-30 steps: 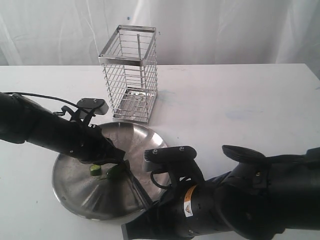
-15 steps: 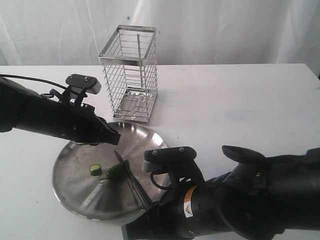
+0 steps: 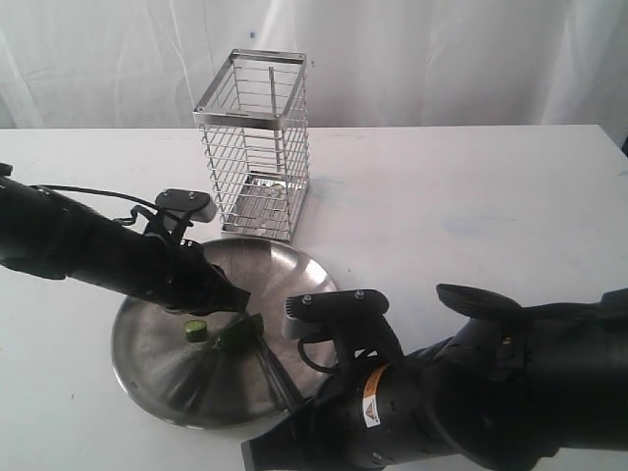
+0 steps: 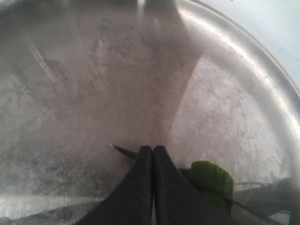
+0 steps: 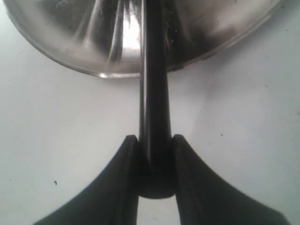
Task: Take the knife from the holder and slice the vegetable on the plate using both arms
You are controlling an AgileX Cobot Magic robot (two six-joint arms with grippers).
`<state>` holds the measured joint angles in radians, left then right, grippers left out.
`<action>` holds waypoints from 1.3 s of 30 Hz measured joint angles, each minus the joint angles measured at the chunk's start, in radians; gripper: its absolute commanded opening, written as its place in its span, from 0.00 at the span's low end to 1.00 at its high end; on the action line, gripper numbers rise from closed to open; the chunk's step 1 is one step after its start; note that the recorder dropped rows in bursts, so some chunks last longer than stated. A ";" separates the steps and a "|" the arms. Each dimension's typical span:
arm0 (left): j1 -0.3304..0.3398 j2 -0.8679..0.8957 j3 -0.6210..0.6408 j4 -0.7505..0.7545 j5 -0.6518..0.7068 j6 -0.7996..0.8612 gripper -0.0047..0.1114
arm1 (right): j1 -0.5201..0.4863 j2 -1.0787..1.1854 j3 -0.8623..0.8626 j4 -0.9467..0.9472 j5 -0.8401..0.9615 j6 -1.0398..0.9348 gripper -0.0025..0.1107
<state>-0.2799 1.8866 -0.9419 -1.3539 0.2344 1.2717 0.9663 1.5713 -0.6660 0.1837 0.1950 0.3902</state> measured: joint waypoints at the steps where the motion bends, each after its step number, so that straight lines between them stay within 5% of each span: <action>1: 0.000 0.006 -0.005 -0.003 0.002 0.002 0.04 | 0.000 0.000 0.000 0.004 0.005 0.001 0.02; 20: 0.001 -0.132 -0.002 0.025 0.000 0.007 0.04 | 0.000 0.028 0.000 0.005 0.033 -0.007 0.02; 39: 0.003 0.025 -0.022 -0.001 0.035 0.023 0.04 | 0.000 0.028 0.000 0.009 0.033 -0.005 0.02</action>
<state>-0.2772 1.9119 -0.9639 -1.3551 0.2691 1.2946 0.9663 1.5989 -0.6660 0.1927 0.2283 0.3857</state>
